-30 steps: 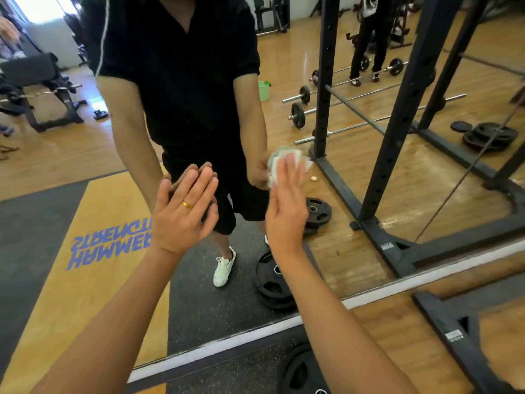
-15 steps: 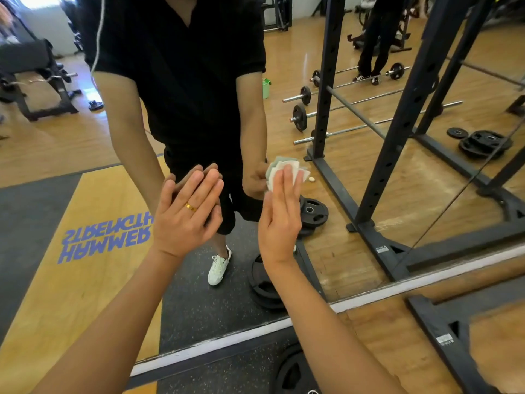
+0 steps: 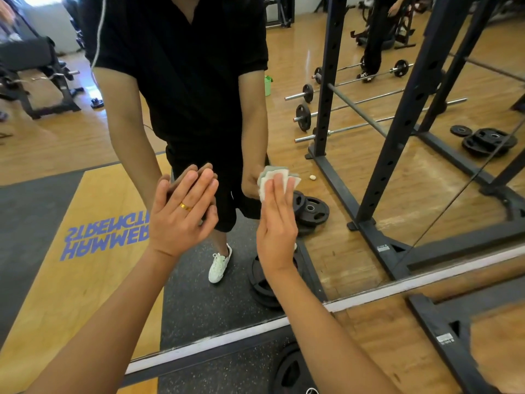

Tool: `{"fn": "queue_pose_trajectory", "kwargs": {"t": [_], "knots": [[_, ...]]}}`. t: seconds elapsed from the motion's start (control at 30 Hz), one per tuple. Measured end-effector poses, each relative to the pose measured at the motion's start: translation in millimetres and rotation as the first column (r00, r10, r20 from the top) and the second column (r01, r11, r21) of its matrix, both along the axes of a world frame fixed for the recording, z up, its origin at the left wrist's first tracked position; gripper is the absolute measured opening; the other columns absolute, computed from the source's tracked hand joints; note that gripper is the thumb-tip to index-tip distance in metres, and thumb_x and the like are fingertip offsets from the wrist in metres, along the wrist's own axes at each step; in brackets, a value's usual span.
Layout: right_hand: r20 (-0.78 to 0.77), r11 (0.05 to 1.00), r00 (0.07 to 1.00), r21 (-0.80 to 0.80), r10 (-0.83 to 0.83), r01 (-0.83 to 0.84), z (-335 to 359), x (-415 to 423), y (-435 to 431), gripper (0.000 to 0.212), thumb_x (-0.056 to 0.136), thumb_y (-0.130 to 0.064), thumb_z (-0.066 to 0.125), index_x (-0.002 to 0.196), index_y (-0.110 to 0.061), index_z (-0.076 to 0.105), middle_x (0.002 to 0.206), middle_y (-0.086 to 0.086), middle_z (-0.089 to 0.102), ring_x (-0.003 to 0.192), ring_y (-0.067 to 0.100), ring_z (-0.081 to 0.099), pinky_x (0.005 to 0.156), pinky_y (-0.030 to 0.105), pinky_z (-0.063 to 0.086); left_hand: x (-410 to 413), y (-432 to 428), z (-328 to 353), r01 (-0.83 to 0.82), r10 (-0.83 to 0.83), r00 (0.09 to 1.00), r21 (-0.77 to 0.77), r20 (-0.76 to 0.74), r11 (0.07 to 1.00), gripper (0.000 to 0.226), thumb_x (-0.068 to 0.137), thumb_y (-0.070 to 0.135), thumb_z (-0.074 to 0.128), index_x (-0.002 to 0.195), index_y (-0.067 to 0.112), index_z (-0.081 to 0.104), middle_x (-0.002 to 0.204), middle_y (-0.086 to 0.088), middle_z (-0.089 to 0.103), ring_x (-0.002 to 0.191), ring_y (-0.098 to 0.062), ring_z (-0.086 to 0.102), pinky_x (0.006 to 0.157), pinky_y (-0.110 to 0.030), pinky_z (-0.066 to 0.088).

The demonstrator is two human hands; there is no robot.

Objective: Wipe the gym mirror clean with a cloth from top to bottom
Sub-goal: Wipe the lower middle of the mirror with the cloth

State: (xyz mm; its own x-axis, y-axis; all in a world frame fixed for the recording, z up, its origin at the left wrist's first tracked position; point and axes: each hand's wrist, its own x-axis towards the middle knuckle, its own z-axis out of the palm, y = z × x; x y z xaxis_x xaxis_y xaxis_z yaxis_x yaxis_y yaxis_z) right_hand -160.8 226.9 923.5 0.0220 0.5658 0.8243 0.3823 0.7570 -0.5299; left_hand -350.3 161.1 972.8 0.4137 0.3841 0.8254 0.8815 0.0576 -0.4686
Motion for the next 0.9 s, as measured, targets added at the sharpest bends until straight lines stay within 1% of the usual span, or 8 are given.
{"fn": "queue_pose_trajectory", "kwargs": {"t": [0.13, 0.23, 0.37, 0.47, 0.6, 0.7, 0.8, 0.9], "knots": [[0.200, 0.988, 0.980, 0.149, 0.009, -0.040, -13, 30, 28, 0.063, 0.094, 0.017, 0.062, 0.151, -0.003, 0.042, 0.158, 0.010, 0.040, 0.155, 0.032, 0.025, 0.125, 0.042, 0.029, -1, 0, 0, -0.005, 0.005, 1.000, 0.010, -0.012, 1.000, 0.069, 0.089, 0.024, 0.068, 0.153, 0.011, 0.046, 0.164, -0.004, 0.036, 0.151, -0.023, 0.036, 0.127, -0.047, 0.017], [0.249, 0.982, 0.969, 0.184, 0.004, -0.051, -11, 32, 31, 0.063, 0.098, 0.014, 0.056, 0.155, -0.003, 0.035, 0.161, 0.013, 0.038, 0.156, 0.032, 0.021, 0.126, 0.050, 0.025, -1, 1, 0, -0.013, 0.013, 1.000, 0.026, -0.016, 1.000, 0.069, 0.089, 0.024, 0.068, 0.153, 0.011, 0.047, 0.164, -0.004, 0.036, 0.151, -0.023, 0.035, 0.127, -0.046, 0.016], [0.263, 0.982, 0.965, 0.182, 0.003, -0.053, -8, 26, 36, 0.061, 0.100, 0.010, 0.057, 0.155, -0.001, 0.032, 0.162, 0.016, 0.029, 0.157, 0.033, 0.014, 0.128, 0.050, 0.016, -1, 1, 0, -0.007, 0.008, 1.000, 0.022, -0.021, 1.000, 0.067, 0.088, 0.024, 0.069, 0.151, 0.010, 0.050, 0.162, -0.005, 0.040, 0.152, -0.023, 0.034, 0.128, -0.046, 0.015], [0.242, 0.984, 0.970, 0.164, 0.026, -0.067, -10, 19, 30, 0.061, 0.099, 0.011, 0.059, 0.153, 0.002, 0.032, 0.161, 0.017, 0.030, 0.157, 0.035, 0.011, 0.127, 0.054, 0.019, 0, 2, 0, -0.016, 0.017, 1.000, 0.026, -0.012, 1.000, 0.066, 0.088, 0.024, 0.069, 0.149, 0.011, 0.052, 0.157, -0.006, 0.045, 0.151, -0.022, 0.035, 0.127, -0.046, 0.016], [0.314, 0.973, 0.948, 0.201, 0.044, -0.112, -15, 18, 28, 0.077, 0.093, 0.018, 0.063, 0.157, -0.004, 0.027, 0.162, 0.013, 0.036, 0.158, 0.032, 0.013, 0.126, 0.054, 0.024, 0, 1, 1, -0.008, 0.008, 1.000, 0.021, -0.002, 1.000, 0.067, 0.088, 0.024, 0.069, 0.151, 0.011, 0.050, 0.154, -0.007, 0.048, 0.152, -0.022, 0.033, 0.126, -0.047, 0.019], [0.247, 0.980, 0.968, 0.181, 0.034, -0.081, -11, 26, 34, 0.073, 0.096, 0.014, 0.062, 0.157, -0.005, 0.027, 0.164, 0.005, 0.027, 0.157, 0.031, 0.017, 0.127, 0.049, 0.023, 1, 1, 1, -0.007, 0.007, 1.000, 0.011, 0.018, 1.000, 0.067, 0.089, 0.024, 0.069, 0.151, 0.012, 0.049, 0.154, -0.006, 0.048, 0.152, -0.021, 0.033, 0.125, -0.047, 0.022], [0.043, 0.996, 0.998, 0.081, -0.044, 0.040, -5, 13, 26, 0.051, 0.104, 0.003, 0.054, 0.152, 0.002, 0.037, 0.162, 0.012, 0.031, 0.154, 0.035, 0.022, 0.125, 0.045, 0.029, 1, 0, 2, -0.006, 0.006, 1.000, 0.004, 0.016, 1.000, 0.065, 0.089, 0.024, 0.069, 0.150, 0.012, 0.051, 0.153, -0.006, 0.050, 0.152, -0.021, 0.034, 0.124, -0.047, 0.023], [-0.115, 0.995, 0.989, -0.061, -0.089, 0.083, 0, -23, -3, 0.046, 0.108, -0.005, 0.045, 0.153, 0.002, 0.036, 0.162, 0.009, 0.031, 0.155, 0.034, 0.020, 0.123, 0.047, 0.033, 1, -1, 2, -0.018, 0.018, 1.000, -0.002, 0.012, 1.000, 0.063, 0.089, 0.024, 0.068, 0.149, 0.013, 0.053, 0.153, -0.005, 0.050, 0.151, -0.020, 0.035, 0.124, -0.048, 0.023]]}}
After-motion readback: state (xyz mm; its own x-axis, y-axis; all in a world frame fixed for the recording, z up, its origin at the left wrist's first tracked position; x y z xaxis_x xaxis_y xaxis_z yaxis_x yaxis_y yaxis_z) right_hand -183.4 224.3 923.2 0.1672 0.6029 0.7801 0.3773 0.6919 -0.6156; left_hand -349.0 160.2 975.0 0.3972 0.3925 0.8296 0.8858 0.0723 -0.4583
